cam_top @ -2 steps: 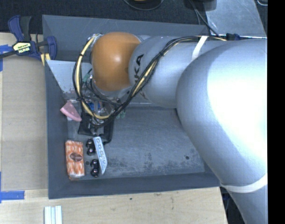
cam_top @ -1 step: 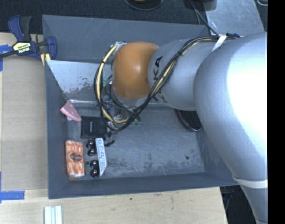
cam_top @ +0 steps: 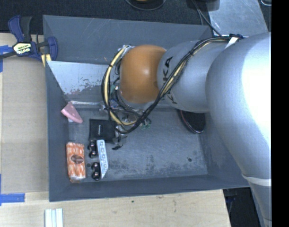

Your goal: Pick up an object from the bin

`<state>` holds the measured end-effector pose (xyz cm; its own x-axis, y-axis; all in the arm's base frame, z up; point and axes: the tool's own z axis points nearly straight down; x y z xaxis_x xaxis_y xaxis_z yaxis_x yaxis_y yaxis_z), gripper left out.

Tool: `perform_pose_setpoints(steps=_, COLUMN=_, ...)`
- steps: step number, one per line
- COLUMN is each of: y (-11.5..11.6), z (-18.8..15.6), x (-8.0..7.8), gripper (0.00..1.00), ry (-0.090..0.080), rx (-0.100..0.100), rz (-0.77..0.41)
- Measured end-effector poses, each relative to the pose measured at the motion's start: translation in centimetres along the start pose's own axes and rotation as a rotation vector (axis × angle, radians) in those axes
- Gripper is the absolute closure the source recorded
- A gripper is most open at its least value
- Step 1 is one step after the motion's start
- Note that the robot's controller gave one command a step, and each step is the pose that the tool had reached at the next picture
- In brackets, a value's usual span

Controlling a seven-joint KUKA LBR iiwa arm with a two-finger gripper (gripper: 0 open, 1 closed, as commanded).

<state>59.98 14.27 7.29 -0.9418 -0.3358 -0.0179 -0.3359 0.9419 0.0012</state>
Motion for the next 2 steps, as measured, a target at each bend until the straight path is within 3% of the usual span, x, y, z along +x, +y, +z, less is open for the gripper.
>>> perform_pose_setpoints(steps=1, y=0.08, z=0.26, x=-2.72, gripper=0.00, ry=-0.010, rx=0.002, rz=0.066)
perform_pose_setpoints(steps=2, y=0.87, z=0.24, x=-2.21, gripper=0.00, ry=-0.003, rx=0.000, rz=-0.157)
